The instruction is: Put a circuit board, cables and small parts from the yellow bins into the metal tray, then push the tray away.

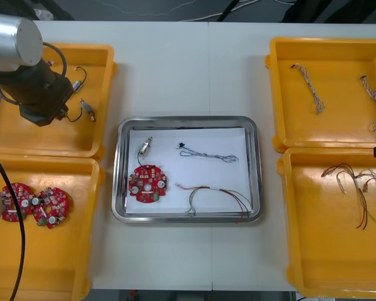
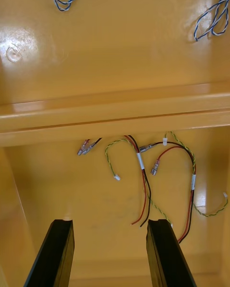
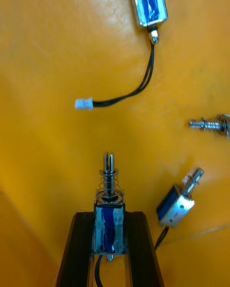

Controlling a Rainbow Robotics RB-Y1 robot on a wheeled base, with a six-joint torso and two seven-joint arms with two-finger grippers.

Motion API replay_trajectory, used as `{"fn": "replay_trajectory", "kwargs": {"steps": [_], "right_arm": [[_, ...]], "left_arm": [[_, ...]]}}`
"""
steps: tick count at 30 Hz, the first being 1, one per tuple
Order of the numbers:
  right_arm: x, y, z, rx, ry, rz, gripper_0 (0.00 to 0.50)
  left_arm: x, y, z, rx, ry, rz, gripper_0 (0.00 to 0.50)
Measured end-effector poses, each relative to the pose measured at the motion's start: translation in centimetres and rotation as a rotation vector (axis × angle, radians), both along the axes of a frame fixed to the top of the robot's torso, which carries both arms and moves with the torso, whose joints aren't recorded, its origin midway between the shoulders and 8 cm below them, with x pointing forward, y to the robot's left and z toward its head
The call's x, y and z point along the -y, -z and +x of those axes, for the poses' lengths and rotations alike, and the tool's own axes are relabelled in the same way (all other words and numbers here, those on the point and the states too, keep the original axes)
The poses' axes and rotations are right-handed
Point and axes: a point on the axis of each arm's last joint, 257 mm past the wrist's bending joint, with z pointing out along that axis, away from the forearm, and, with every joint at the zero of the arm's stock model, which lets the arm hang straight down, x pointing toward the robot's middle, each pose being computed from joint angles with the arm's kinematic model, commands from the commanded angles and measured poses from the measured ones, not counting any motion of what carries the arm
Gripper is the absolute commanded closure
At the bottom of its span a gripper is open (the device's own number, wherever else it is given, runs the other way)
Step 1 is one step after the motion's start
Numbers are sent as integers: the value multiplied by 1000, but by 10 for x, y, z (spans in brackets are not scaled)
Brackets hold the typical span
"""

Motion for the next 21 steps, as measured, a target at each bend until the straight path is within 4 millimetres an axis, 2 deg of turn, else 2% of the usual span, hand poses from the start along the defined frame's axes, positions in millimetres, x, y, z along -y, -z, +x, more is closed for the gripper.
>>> {"fn": "replay_trajectory", "kwargs": {"steps": [5, 12, 17, 21], "right_arm": [[-2, -1, -1, 2, -6, 1, 63], [-5, -1, -1, 1, -16, 7, 60], [-6, -2, -2, 3, -22, 8, 62], [-8, -3, -3, 7, -27, 6, 63]], "left_arm": [[10, -18, -11, -5, 43, -12, 500], [13, -46, -29, -7, 96, -4, 500], [18, -68, -28, 49, 169, 33, 500], [28, -80, -27, 78, 323, 100, 500]]}}
